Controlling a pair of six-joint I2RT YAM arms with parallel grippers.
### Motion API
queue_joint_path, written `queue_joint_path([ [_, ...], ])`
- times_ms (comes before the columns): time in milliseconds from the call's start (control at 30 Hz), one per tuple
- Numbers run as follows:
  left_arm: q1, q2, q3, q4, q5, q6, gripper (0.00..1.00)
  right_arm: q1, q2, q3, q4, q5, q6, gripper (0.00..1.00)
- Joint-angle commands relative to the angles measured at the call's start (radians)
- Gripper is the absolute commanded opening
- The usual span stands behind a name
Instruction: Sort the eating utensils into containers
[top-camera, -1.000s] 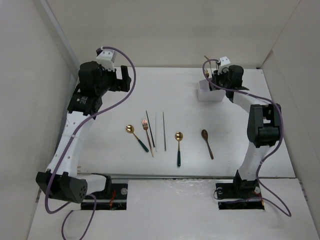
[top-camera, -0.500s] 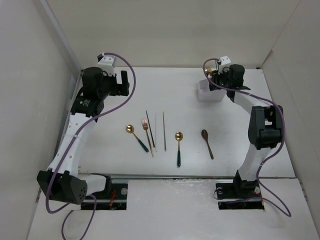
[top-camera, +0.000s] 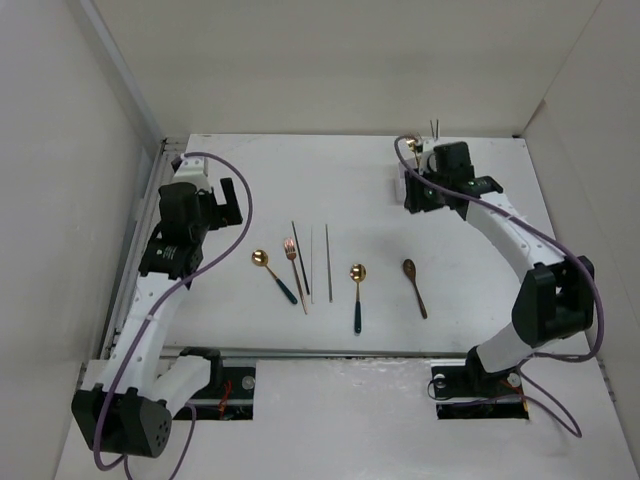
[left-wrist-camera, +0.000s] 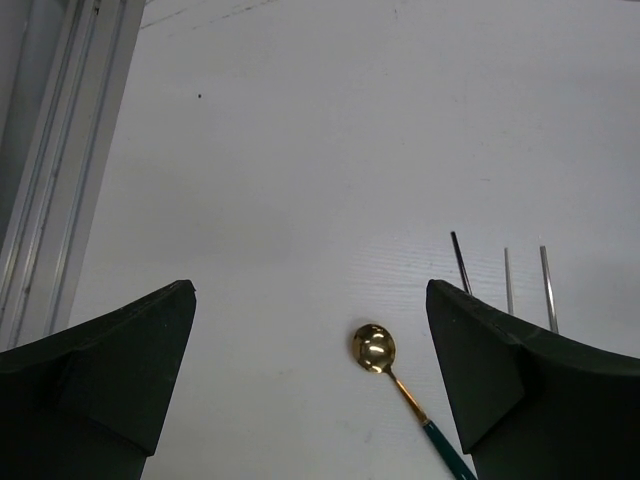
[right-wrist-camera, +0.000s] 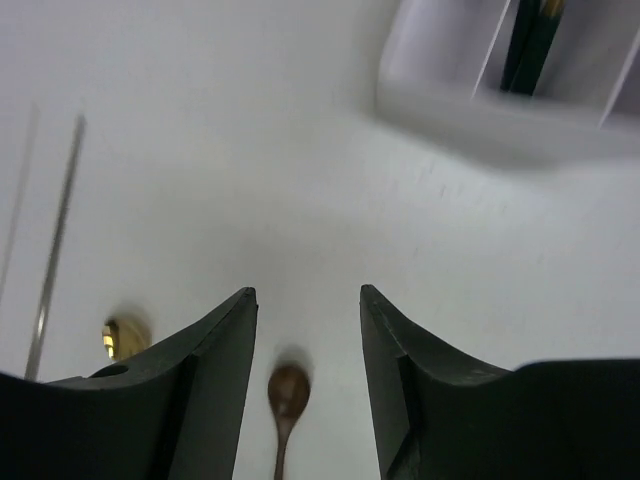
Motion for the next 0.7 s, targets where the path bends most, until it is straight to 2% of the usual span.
queue_joint_path([
  [0,0.002,-0.065,-0.066,0.098,-0.003,-0.067,1.0,0.028,-0.027,-0.093,-0.314,0.07,0.145,0.51],
  [200,0.002,-0.131,-0.14,0.125,0.025,-0.098,1.0,0.112,-0.047,-0.25,-0.355,0.098,0.228,0.54],
  [433,0.002,-0.195,-0.169,0.146,0.014,-0.087,1.0,0.186,-0.025,-0.328,-0.385,0.11,0.28,0.54],
  [600,0.002,-0.215,-0.178,0.155,-0.004,-0.087,1.0,0.198,0.048,-0.36,-0.318,0.11,0.289,0.54],
  [667,0.002,-0.225,-0.178,0.155,-0.004,-0.087,1.0,0.187,0.099,-0.36,-0.318,0.119,0.262,0.48],
])
